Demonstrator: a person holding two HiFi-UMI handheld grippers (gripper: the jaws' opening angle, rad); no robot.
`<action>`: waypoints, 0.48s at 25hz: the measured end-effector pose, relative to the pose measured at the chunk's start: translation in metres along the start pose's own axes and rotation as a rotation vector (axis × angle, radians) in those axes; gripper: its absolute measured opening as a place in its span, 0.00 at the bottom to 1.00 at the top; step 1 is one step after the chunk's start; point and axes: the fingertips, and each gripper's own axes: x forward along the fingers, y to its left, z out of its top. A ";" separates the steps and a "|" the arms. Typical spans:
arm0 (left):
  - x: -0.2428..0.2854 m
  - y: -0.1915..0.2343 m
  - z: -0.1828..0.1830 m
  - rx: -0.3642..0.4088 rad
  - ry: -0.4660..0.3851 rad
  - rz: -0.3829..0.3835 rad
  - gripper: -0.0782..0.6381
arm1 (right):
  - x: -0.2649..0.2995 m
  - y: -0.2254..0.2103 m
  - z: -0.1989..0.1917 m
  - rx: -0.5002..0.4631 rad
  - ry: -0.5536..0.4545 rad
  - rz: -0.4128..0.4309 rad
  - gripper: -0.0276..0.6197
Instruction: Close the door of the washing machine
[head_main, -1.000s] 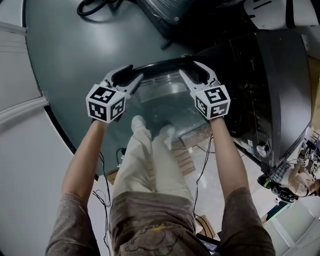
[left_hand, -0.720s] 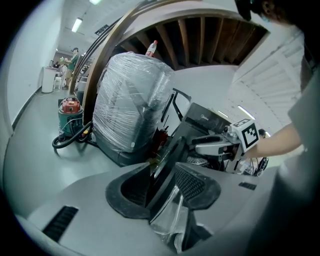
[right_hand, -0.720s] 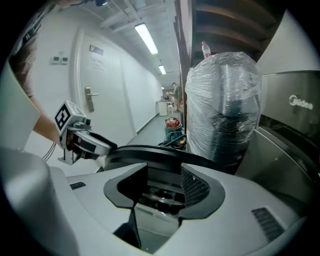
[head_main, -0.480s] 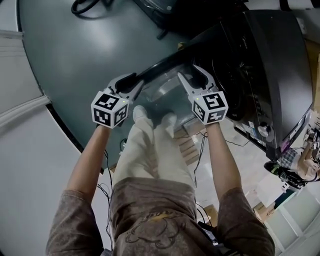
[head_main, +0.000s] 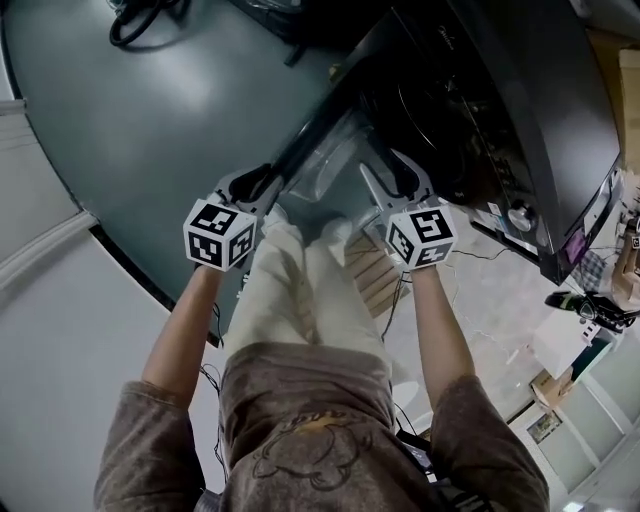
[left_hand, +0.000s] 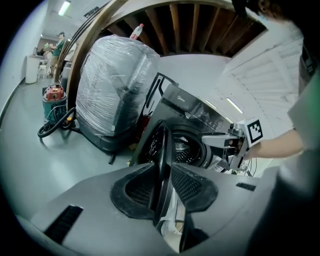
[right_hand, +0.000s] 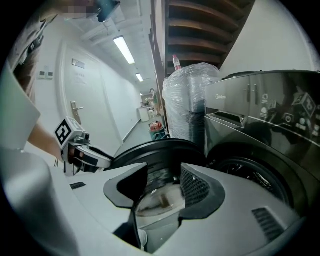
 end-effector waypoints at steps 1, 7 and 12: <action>0.001 -0.005 -0.003 0.000 0.008 -0.009 0.25 | -0.007 -0.001 -0.004 0.010 0.002 -0.009 0.35; 0.016 -0.043 -0.017 0.041 0.066 -0.073 0.23 | -0.048 -0.014 -0.024 0.075 -0.006 -0.063 0.35; 0.029 -0.072 -0.025 0.075 0.118 -0.143 0.23 | -0.075 -0.022 -0.038 0.130 -0.030 -0.119 0.35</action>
